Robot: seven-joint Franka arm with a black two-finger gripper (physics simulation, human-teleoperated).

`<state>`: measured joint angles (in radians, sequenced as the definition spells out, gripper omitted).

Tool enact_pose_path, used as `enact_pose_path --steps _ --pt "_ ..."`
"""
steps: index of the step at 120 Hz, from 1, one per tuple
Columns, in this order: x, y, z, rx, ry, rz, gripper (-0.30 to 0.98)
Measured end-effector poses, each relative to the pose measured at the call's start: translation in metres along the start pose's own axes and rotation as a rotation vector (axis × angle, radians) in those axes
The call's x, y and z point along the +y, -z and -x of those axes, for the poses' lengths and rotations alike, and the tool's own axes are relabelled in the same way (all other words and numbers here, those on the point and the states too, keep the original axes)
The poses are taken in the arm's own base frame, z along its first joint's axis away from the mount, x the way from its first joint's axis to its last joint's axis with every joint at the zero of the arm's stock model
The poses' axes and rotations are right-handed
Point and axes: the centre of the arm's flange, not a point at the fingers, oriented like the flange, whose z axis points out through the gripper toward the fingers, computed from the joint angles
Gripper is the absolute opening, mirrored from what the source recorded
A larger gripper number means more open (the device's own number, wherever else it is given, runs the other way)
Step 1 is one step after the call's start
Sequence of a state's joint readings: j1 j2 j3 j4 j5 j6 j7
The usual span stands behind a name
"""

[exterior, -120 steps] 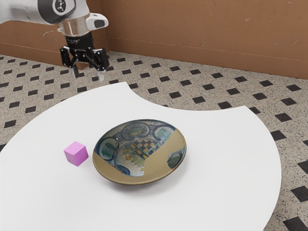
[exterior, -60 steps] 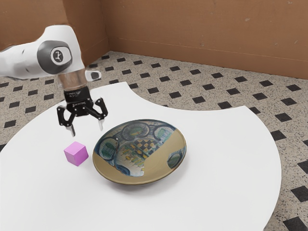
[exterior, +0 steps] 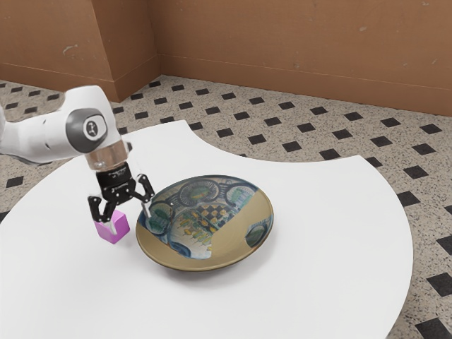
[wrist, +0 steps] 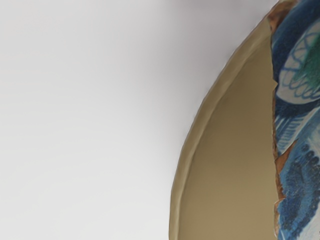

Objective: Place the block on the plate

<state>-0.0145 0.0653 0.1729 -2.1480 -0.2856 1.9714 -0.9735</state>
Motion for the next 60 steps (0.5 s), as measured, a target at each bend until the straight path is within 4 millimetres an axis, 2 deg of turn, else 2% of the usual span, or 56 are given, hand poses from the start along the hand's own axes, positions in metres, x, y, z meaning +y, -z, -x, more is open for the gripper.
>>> enact_pose_path --steps 20,37,60 --pt "-0.019 0.006 -0.058 0.027 0.204 0.055 0.69" --pt "-0.016 0.003 -0.066 0.045 0.274 0.069 0.69" --pt "-0.024 0.015 -0.097 0.079 0.382 0.096 0.69"
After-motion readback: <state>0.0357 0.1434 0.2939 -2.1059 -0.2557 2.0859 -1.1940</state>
